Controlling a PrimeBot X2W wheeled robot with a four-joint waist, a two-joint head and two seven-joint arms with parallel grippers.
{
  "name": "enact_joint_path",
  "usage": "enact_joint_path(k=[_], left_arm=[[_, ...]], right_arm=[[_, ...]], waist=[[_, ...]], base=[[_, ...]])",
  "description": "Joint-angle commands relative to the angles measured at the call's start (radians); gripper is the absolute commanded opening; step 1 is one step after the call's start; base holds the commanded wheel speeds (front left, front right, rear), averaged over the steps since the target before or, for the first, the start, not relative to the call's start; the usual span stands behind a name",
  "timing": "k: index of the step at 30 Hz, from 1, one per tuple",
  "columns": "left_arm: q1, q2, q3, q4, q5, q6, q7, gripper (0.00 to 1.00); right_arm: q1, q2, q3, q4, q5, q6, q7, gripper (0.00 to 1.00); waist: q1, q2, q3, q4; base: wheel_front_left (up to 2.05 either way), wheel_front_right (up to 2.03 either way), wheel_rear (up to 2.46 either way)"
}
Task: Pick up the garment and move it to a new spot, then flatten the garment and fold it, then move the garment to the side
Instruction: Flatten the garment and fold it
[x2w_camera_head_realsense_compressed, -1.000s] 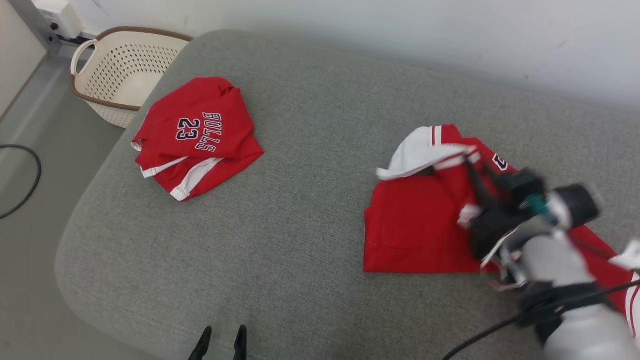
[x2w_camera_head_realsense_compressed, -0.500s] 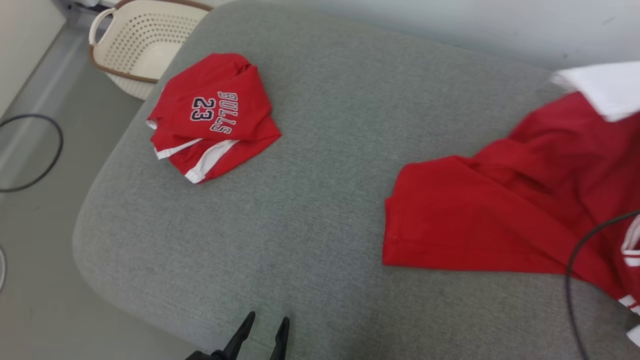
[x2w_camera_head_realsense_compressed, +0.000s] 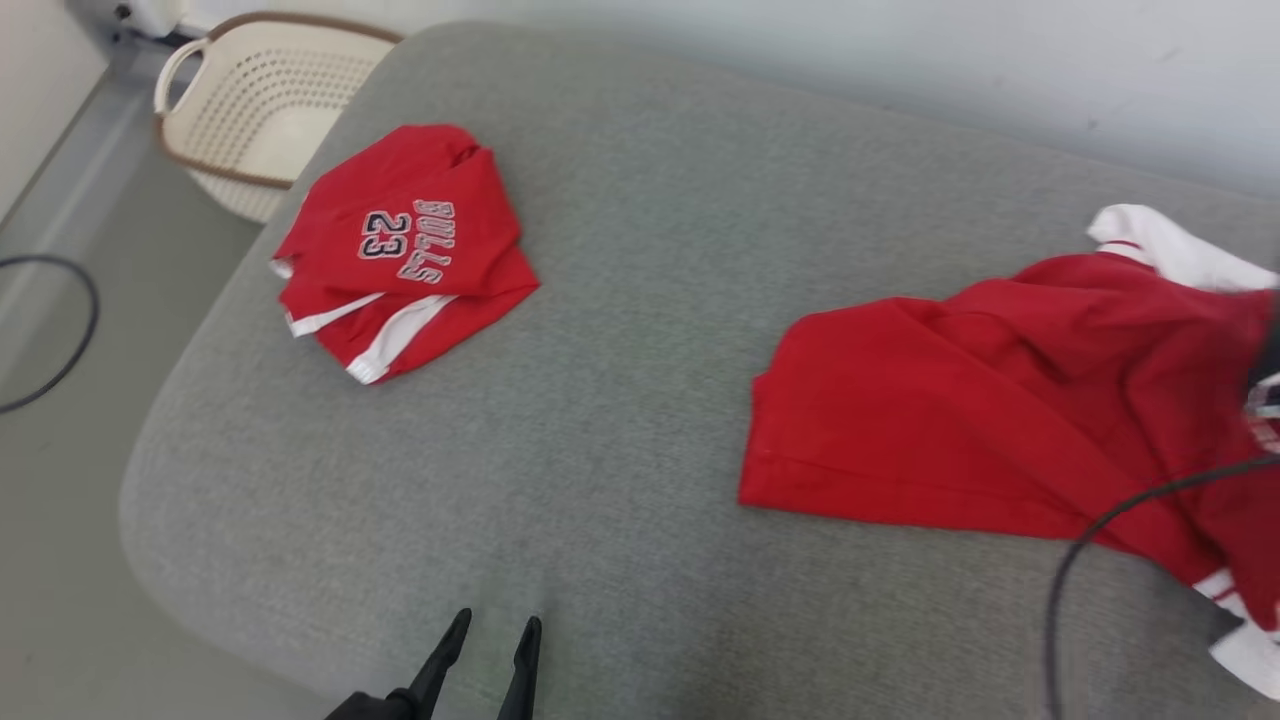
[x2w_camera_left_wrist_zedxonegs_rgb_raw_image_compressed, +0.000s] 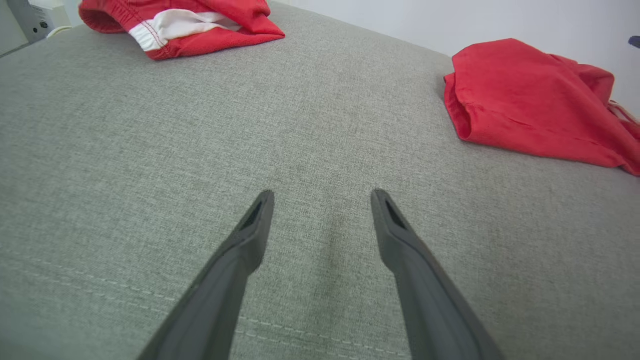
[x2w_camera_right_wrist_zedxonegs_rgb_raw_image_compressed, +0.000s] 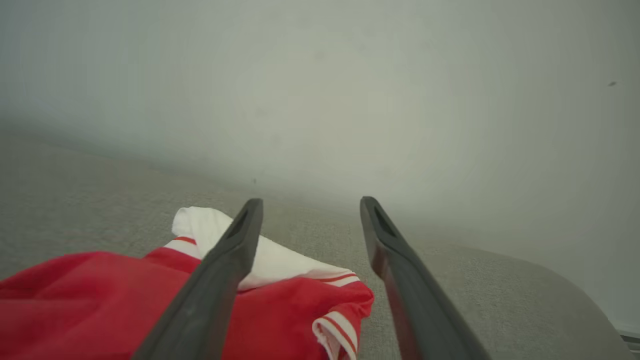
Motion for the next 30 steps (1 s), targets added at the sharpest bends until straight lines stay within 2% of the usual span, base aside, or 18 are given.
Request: enact_joint_path(k=[1, 5, 10, 14, 22, 30], left_arm=[[-0.007, 0.001, 0.010, -0.002, 0.009, -0.003, -0.001, 1.00], [-0.004, 0.001, 0.027, -0.003, 0.017, -0.004, -0.001, 1.00], [0.007, 0.001, 0.055, -0.002, 0.020, -0.004, -0.001, 1.00], [0.011, 0.001, 0.066, -0.001, 0.021, -0.005, -0.001, 1.00], [0.031, 0.001, 0.088, 0.002, 0.019, -0.004, -0.001, 1.00], [0.037, 0.001, 0.101, 0.009, 0.023, -0.009, -0.001, 1.00]], right_arm=[[0.039, 0.035, 0.028, -0.037, 0.035, 0.000, -0.005, 1.00], [0.167, 0.121, 0.124, -0.149, 0.143, 0.000, -0.004, 1.00], [0.313, 0.179, 0.250, -0.285, 0.294, 0.000, -0.004, 1.00], [0.421, 0.199, 0.329, -0.380, 0.382, 0.000, -0.005, 1.00], [0.606, 0.221, 0.420, -0.524, 0.468, 0.000, -0.004, 1.00], [0.705, 0.221, 0.484, -0.534, 0.480, 0.000, -0.005, 1.00]], waist=[[0.0000, -0.0001, -0.061, -0.081], [0.0000, -0.0001, -0.100, -0.149], [0.0000, -0.0001, -0.128, -0.220], [0.0000, -0.0001, -0.142, -0.256], [0.0000, -0.0001, -0.157, -0.314], [0.0000, -0.0001, -0.153, -0.364]], base=[[0.00, 0.00, 0.00], [0.00, 0.00, 0.00], [0.00, 0.00, 0.00], [0.00, 0.00, 0.00], [0.00, 0.00, 0.00], [0.00, 0.00, 0.00]])
